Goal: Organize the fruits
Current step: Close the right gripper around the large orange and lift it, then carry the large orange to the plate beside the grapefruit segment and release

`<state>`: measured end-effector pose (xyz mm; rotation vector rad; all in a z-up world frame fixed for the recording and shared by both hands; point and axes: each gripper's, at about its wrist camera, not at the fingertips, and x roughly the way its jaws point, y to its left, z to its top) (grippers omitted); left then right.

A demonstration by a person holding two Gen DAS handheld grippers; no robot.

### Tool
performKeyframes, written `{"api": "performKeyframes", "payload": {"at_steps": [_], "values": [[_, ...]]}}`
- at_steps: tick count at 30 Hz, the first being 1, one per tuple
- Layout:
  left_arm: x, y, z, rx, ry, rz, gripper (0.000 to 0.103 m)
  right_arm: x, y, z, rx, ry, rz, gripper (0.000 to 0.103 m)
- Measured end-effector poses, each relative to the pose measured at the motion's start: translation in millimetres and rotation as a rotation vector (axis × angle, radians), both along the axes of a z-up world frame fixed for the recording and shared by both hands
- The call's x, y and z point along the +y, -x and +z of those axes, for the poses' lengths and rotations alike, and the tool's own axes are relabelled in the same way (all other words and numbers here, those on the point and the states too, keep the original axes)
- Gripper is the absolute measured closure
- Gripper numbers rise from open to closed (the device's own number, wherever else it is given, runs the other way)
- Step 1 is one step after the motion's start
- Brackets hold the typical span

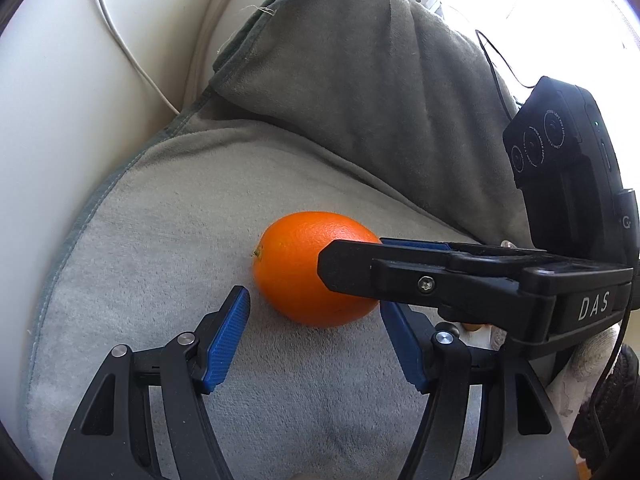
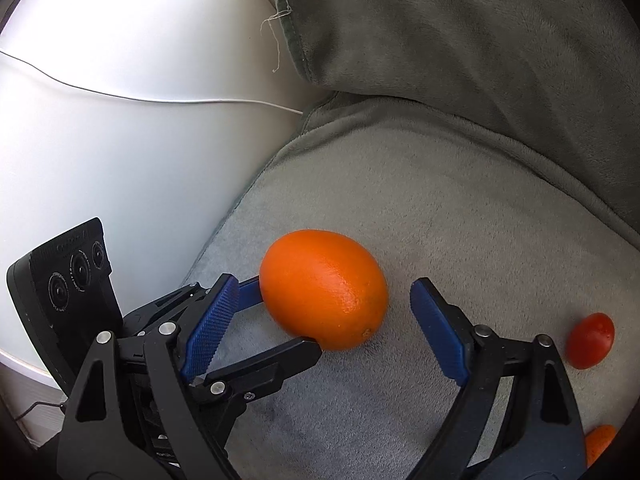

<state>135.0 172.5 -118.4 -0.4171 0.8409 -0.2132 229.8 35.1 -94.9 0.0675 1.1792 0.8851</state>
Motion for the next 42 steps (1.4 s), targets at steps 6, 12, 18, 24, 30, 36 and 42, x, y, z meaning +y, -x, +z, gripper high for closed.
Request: {"api": "performKeyframes", "payload": {"at_steps": [6, 12, 18, 24, 30, 36, 42], "values": [[-2, -5, -1, 0.003, -0.002, -0.020, 0.036, 3, -4, -7, 0.021, 0.001, 0.005, 0.025], [-7, -10, -2, 0.002, -0.013, -0.020, 0.036, 3, -4, -10, 0.035, -0.014, 0.005, 0.030], [-14, -9, 2, -0.001, -0.031, -0.022, 0.037, -2, -2, -8, 0.037, -0.021, 0.002, 0.031], [-20, -4, 6, -0.006, -0.034, -0.026, 0.037, -9, 3, -4, 0.036, -0.028, -0.004, 0.031], [-36, 5, 21, -0.033, -0.048, -0.036, 0.037, -18, 7, 3, 0.027, -0.047, -0.022, 0.031], [-50, 8, 35, -0.058, -0.058, -0.049, 0.037, -32, 14, 15, 0.001, -0.066, -0.039, 0.031], [-69, 16, 50, -0.080, -0.069, -0.069, 0.037, -53, 22, 27, -0.017, -0.086, -0.061, 0.031]]}}
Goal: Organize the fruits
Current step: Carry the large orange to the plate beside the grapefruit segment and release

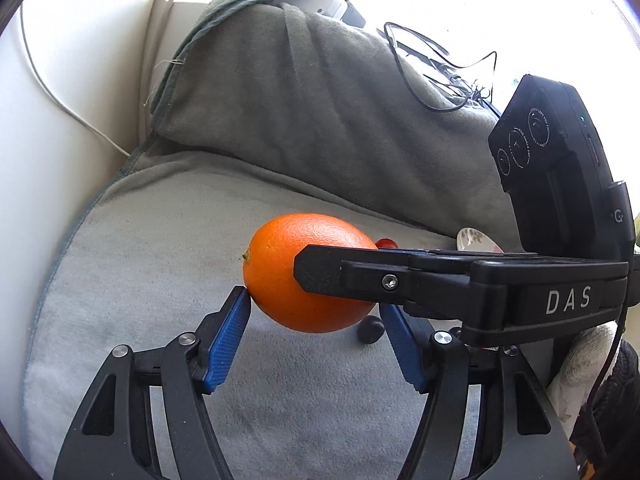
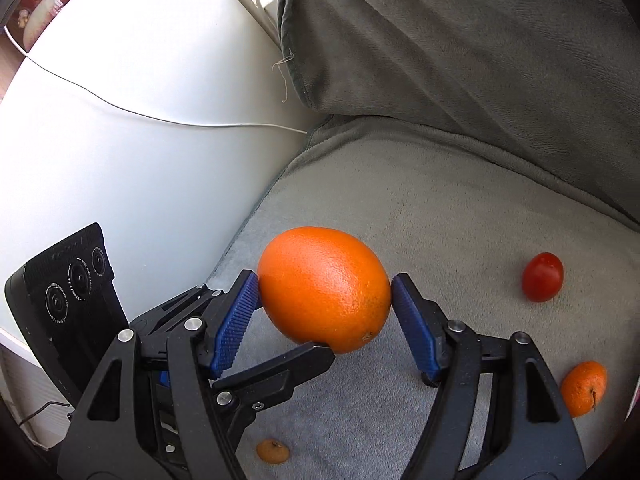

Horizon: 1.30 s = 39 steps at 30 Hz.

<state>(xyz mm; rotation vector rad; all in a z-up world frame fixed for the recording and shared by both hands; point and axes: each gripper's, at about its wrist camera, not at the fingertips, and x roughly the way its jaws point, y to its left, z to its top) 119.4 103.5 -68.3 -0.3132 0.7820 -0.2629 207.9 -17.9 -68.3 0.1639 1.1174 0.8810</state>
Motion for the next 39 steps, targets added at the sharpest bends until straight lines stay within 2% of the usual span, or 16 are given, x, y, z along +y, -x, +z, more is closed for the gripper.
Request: {"api": "performKeyframes", "payload": {"at_steps": [15, 22, 33, 39], "values": [[-56, 9, 26, -0.045, -0.018, -0.087, 0.037, -61, 12, 15, -0.034, -0.033, -0.084, 0.031], [-94, 7, 35, -0.059, -0.029, -0.142, 0.037, -95, 16, 23, -0.048, -0.041, -0.142, 0.031], [-158, 5, 46, -0.078, -0.035, -0.245, 0.037, -167, 23, 34, -0.067, -0.039, -0.229, 0.031], [-191, 2, 41, -0.074, -0.034, -0.294, 0.037, -206, 29, 34, -0.067, -0.036, -0.276, 0.031]]}}
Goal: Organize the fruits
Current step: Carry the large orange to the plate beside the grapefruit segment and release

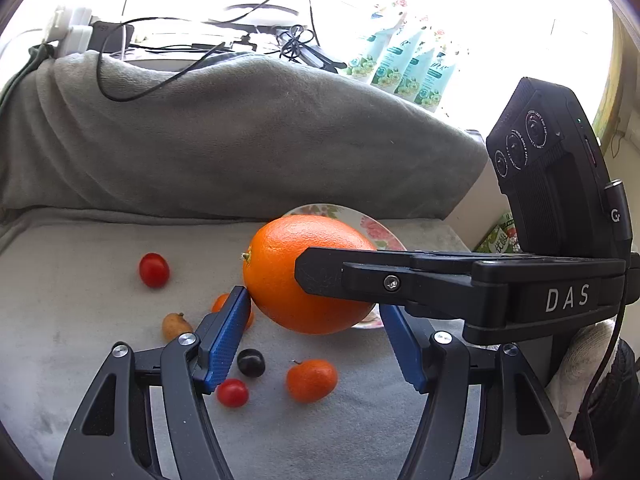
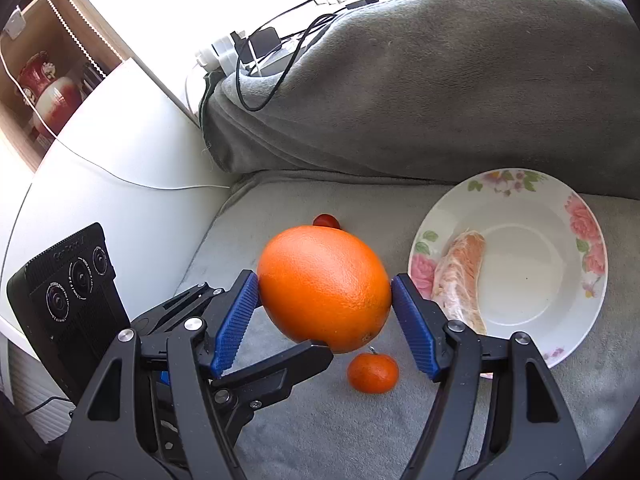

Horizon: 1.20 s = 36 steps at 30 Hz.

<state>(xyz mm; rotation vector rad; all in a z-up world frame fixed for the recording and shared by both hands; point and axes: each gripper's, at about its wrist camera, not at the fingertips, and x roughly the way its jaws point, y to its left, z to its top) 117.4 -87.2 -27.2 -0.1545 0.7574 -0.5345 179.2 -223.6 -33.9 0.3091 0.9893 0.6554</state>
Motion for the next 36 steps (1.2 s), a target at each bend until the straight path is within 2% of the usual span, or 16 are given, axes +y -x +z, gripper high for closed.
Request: {"api": "performKeyframes", "payload": {"at_steps": [17, 33, 36], "values": [[-77, -11, -17, 0.038, -0.021, -0.117, 0.037, -89, 2, -16, 0.037, 0.010, -0.113, 0.031], [-113, -26, -37, 0.103, -0.036, -0.166, 0.037, -121, -9, -33, 0.073, 0.013, -0.166, 0.031], [-114, -25, -37, 0.094, -0.044, -0.168, 0.037, -123, -11, -34, 0.073, 0.017, -0.178, 0.031]]}}
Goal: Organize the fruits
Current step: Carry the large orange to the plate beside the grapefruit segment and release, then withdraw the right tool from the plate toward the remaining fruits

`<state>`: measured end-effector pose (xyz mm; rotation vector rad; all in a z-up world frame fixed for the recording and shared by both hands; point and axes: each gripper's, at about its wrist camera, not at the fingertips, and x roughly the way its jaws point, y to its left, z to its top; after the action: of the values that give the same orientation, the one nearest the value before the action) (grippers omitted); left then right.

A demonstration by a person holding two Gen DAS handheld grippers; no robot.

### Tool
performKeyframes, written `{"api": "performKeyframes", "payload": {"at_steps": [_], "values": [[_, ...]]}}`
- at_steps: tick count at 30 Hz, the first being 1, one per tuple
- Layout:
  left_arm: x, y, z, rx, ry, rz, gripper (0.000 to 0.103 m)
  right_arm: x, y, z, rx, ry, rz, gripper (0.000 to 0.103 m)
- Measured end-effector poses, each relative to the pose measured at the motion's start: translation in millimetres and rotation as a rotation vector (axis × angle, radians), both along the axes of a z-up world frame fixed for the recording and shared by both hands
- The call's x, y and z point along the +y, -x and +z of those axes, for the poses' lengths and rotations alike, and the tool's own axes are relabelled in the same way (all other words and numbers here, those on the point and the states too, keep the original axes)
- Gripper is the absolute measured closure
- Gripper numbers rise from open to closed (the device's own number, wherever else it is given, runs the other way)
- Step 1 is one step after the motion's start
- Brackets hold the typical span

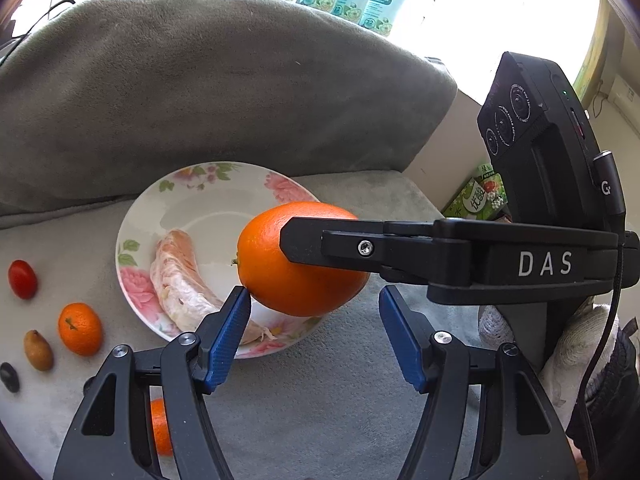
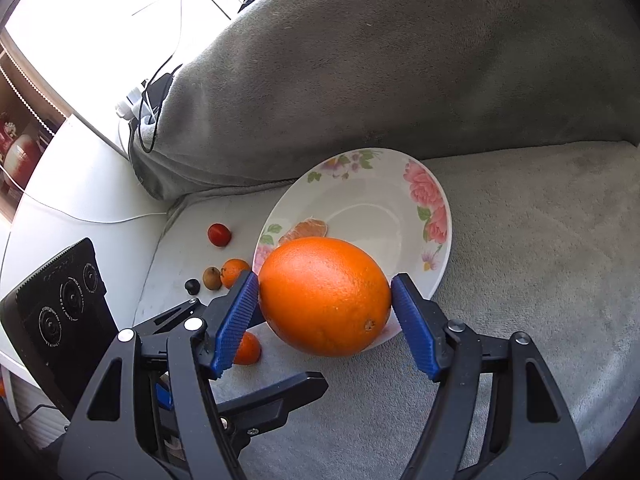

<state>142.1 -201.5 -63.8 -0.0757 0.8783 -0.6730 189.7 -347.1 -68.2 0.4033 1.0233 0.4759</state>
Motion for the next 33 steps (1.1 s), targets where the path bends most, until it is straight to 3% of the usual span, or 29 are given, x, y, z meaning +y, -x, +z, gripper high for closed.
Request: {"api": "performKeyframes", "payload": {"at_steps": [3, 6, 16, 20, 23, 33], "values": [[1, 4, 5, -0.025, -0.002, -0.005, 0.037, -4, 0, 3, -0.016, -0.029, 0.000, 0.031], [2, 6, 7, -0.029, -0.005, -0.006, 0.037, -6, 1, 13, -0.056, 0.017, -0.035, 0.031], [19, 14, 12, -0.044, -0.009, 0.029, 0.037, -20, 7, 21, -0.082, 0.036, -0.095, 0.031], [26, 18, 18, -0.069, -0.020, 0.044, 0.037, -19, 12, 24, -0.095, 0.068, -0.102, 0.030], [32, 22, 21, -0.090, -0.033, 0.057, 0.037, -16, 16, 27, -0.113, 0.098, -0.106, 0.023], [70, 31, 32, -0.143, -0.050, 0.127, 0.037, 5, 34, 36, -0.171, 0.214, -0.077, 0.022]]}}
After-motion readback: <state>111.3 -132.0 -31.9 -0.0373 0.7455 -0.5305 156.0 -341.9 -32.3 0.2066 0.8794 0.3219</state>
